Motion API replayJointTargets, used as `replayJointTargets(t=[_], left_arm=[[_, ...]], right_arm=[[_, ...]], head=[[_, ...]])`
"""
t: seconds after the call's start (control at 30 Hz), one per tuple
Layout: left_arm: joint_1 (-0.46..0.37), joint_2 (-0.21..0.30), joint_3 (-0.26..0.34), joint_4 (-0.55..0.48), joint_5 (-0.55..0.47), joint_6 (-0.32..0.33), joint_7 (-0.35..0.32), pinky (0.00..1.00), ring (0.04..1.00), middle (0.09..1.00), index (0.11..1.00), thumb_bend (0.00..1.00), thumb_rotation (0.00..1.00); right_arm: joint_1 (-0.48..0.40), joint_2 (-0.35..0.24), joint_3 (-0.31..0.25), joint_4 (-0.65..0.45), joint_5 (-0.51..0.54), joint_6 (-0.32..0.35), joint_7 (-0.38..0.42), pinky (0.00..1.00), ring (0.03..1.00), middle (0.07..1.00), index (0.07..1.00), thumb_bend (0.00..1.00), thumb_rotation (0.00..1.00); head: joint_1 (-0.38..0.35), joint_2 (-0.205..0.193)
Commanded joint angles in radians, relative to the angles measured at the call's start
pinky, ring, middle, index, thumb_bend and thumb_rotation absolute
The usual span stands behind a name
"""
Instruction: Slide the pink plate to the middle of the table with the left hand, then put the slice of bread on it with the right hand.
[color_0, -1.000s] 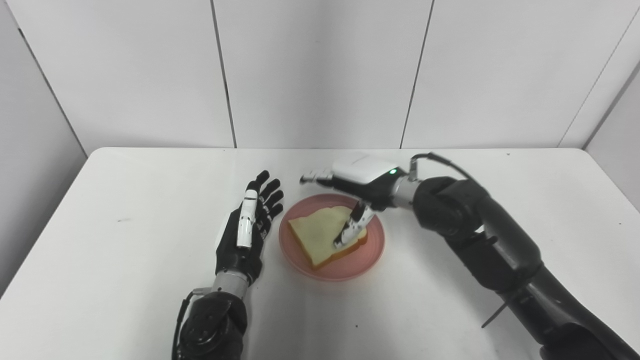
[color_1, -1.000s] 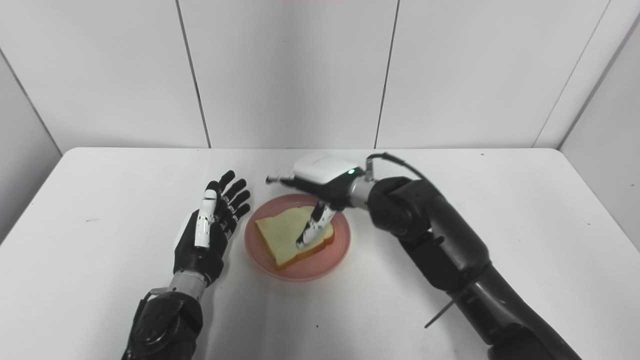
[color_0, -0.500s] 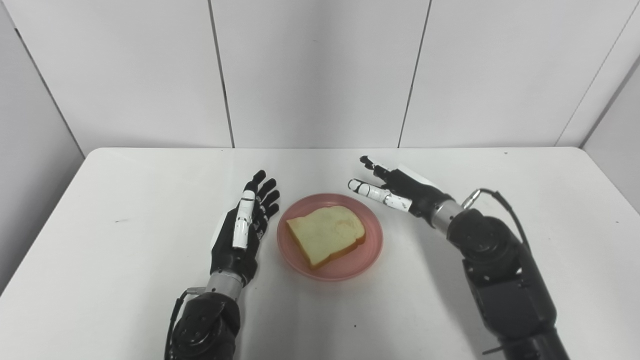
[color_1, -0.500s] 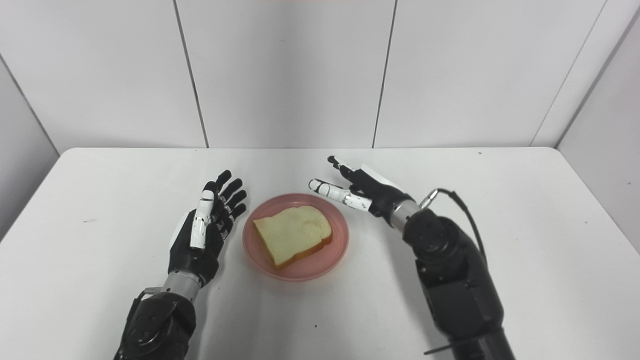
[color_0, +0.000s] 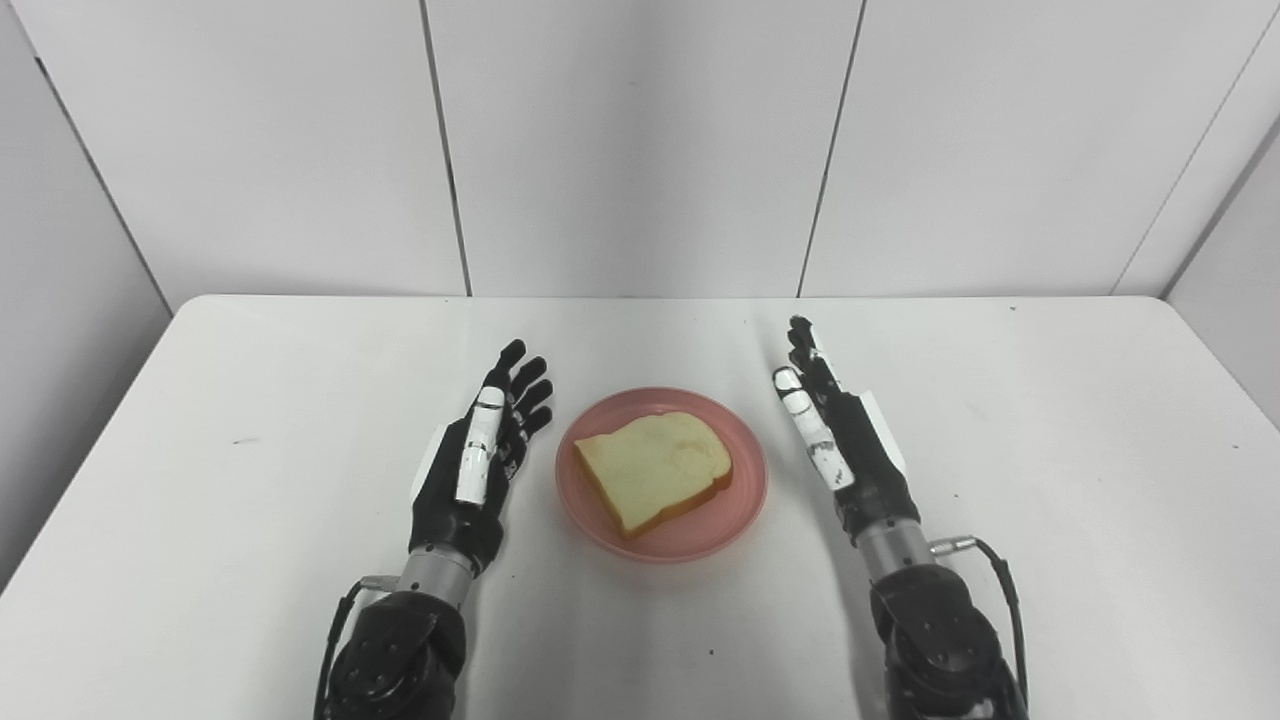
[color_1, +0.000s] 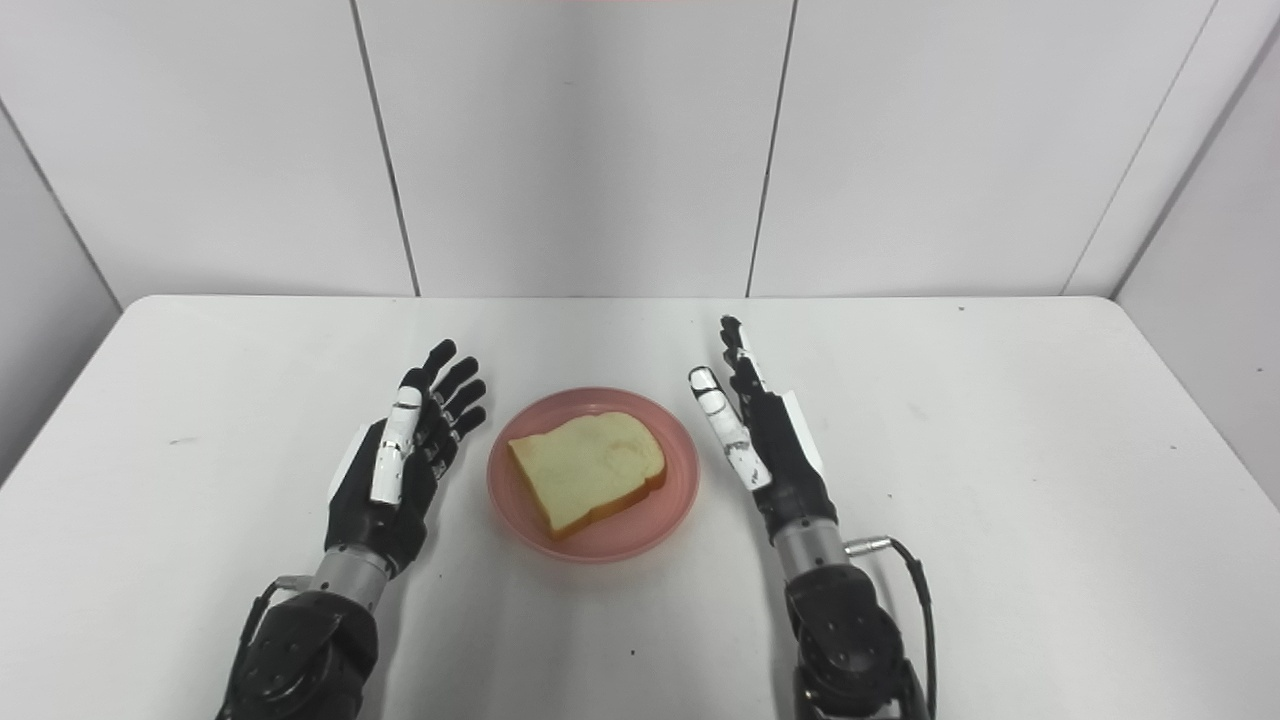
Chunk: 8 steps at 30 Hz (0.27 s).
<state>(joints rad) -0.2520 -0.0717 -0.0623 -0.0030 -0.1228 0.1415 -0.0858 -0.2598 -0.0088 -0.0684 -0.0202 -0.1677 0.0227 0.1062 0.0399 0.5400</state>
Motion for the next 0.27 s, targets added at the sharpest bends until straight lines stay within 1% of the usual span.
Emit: replayJointTargets(t=[0.0, 0.03, 0.1, 0.23], left_arm=[[-0.011, -0.001, -0.011, -0.010, 0.037, -0.077, 0.004, 0.93, 0.939, 0.958, 0.956, 0.46, 1.00], [-0.009, -0.004, -0.015, -0.006, 0.049, -0.094, 0.011, 0.94, 0.950, 0.965, 0.962, 0.46, 1.00], [-0.007, -0.008, -0.019, 0.005, 0.064, -0.127, 0.015, 0.95, 0.965, 0.978, 0.974, 0.45, 1.00], [-0.006, -0.022, -0.021, 0.035, 0.088, -0.189, 0.033, 0.96, 0.975, 0.990, 0.983, 0.44, 1.00]], right_arm=[[-0.004, 0.000, -0.001, -0.039, 0.034, -0.077, -0.025, 1.00, 1.000, 1.000, 1.000, 0.60, 1.00], [0.001, -0.001, 0.001, -0.041, 0.042, -0.079, -0.029, 1.00, 1.000, 1.000, 1.000, 0.58, 1.00], [0.007, -0.002, 0.006, -0.042, 0.055, -0.084, -0.033, 1.00, 1.000, 1.000, 1.000, 0.57, 1.00], [0.026, -0.001, 0.019, -0.058, 0.070, -0.066, -0.039, 1.00, 1.000, 1.000, 1.000, 0.54, 1.00]], head=[[0.001, -0.002], [0.001, -0.002], [0.001, -0.008], [0.001, -0.014]])
